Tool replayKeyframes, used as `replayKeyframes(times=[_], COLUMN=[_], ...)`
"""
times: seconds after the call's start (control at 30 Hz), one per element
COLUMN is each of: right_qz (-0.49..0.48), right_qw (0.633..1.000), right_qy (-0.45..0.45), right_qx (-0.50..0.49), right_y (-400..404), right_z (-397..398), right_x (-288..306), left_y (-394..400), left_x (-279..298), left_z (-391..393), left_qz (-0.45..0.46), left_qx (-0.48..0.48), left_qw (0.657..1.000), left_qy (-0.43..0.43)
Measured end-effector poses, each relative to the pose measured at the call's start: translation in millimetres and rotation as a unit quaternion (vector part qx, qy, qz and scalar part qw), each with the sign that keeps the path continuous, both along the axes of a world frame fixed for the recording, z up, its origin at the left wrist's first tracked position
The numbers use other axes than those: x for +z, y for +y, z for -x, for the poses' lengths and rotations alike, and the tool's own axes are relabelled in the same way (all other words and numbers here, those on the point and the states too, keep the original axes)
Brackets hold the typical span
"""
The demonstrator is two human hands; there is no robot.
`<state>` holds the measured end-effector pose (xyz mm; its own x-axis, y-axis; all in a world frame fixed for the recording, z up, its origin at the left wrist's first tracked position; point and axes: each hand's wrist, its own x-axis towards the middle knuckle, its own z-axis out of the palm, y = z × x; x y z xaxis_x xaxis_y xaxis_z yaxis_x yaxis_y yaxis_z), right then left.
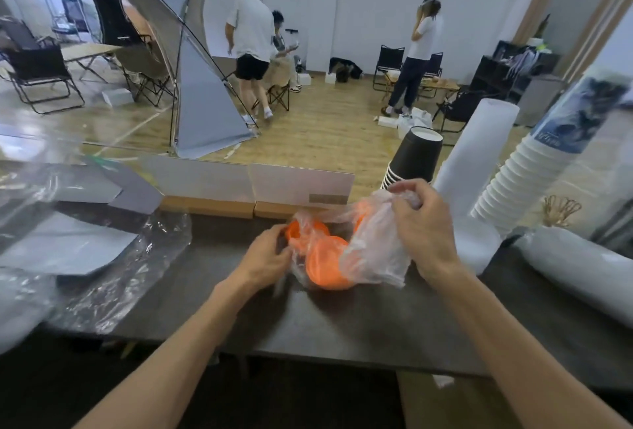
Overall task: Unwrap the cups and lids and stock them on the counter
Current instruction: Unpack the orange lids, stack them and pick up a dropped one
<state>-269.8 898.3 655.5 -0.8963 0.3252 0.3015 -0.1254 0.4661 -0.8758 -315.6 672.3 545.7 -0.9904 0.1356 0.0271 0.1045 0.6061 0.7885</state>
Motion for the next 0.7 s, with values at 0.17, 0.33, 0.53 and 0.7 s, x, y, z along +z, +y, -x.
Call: replayKeyframes(times=[0.17,0.33,0.53,0.7], right_qz=[0.007,-0.014,0.037,0.08], right_qw=[0.992,0.979,0.982,0.977], right_qy=[0.102,0.182,0.173,0.185], right_qx=[0.077,0.09,0.073,0.074], right_y=[-19.8,-39.7,-47.9,-49.6], right_z=[19.0,34.0,52.2,52.4], right_x=[65.5,110.6,116.8,118.3], left_y=[0.7,3.5,25.2,55.1], left_x=[-23.1,-28.7,-24.0,-26.1], left_z=[4.5,0.7,-22.1,-64.6], left_qz=[-0.047,-0.099,-0.091,-0.031], left_qx=[0.045,0.05,0.061,0.046], left_qw=[0.998,0.994,0.994,0.991], left_qy=[0.0,-0.013,0.029,0.121])
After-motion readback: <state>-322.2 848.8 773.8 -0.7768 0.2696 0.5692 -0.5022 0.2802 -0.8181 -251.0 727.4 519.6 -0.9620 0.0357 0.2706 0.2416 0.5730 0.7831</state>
